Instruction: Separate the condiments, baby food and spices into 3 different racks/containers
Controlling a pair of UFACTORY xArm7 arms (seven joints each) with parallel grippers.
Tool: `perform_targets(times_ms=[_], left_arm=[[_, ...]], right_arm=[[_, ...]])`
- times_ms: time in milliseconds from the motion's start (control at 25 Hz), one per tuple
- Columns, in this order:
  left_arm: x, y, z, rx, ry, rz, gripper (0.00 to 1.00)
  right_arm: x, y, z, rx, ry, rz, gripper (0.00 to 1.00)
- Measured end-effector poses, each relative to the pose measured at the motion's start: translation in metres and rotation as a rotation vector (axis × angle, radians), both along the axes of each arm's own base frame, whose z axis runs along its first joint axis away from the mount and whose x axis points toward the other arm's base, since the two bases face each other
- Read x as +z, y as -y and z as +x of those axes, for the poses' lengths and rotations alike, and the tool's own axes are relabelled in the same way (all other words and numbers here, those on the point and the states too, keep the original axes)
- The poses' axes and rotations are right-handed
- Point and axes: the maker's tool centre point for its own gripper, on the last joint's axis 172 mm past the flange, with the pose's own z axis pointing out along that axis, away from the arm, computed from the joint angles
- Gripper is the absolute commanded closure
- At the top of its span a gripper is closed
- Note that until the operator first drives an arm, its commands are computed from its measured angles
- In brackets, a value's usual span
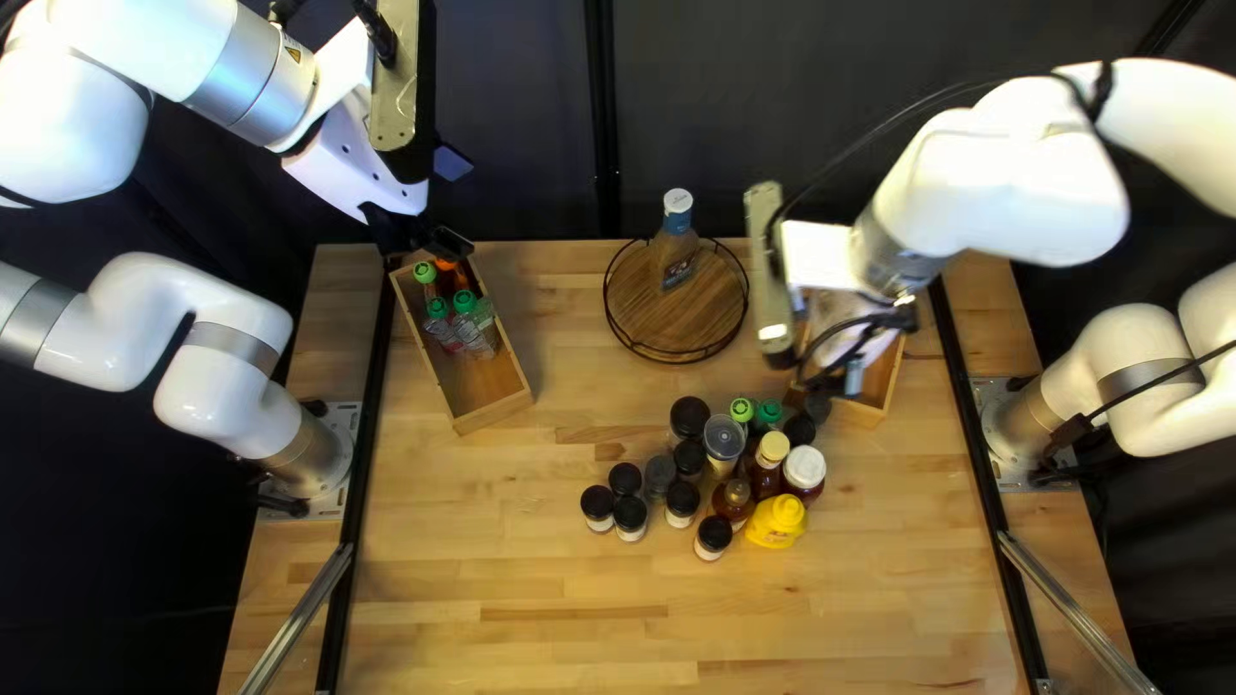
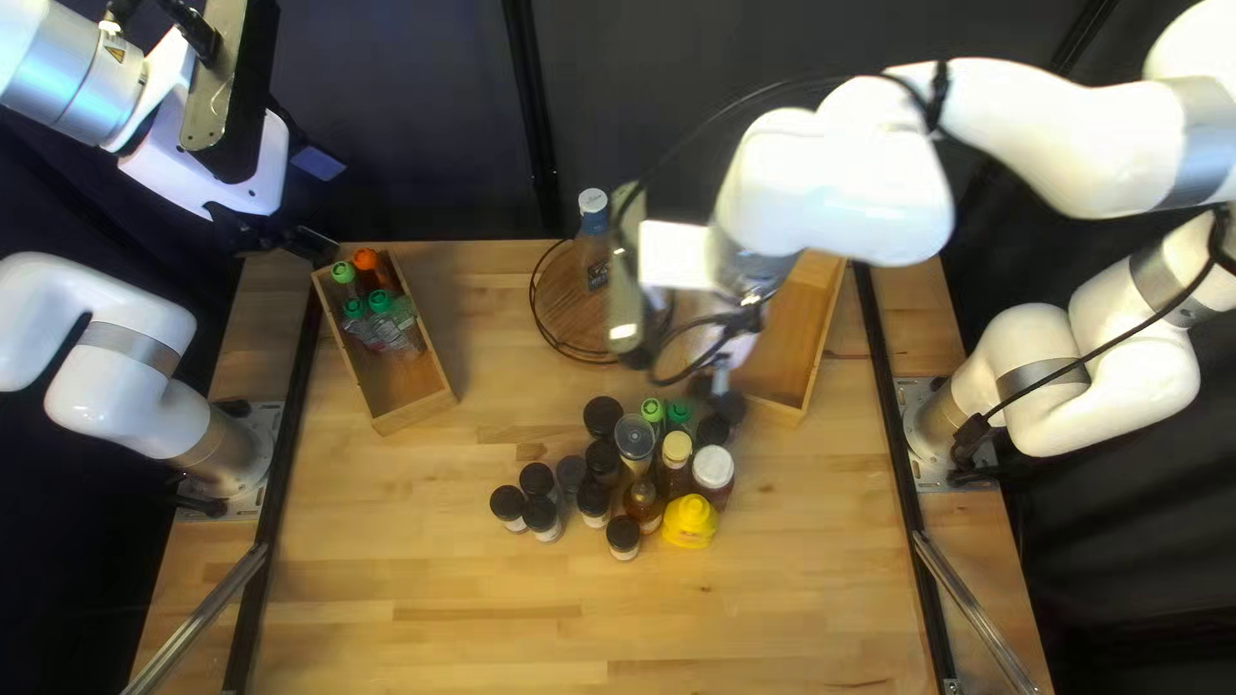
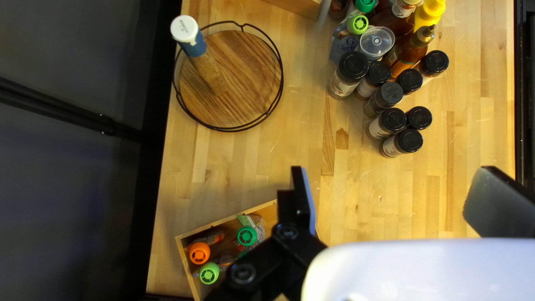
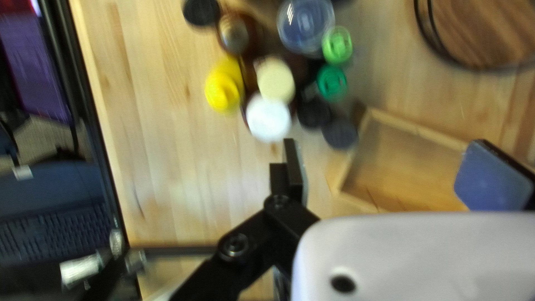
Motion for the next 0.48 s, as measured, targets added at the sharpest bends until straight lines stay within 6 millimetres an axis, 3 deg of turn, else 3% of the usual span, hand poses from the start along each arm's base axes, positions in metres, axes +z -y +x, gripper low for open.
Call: perform_targets(times_ms=[200,480], left_arm=[[0.000,0.000,0.000,0.000,0.000,0.000,0.00],[0.000,0.000,0.000,0.000,0.000,0.000,0.00]], right_arm=[[-0.035,-0.022,0.037,0.005,0.064,-0.014,0.00],[-0.085,-0.037,0.092,0.052,0.087,-0.029,0.00]])
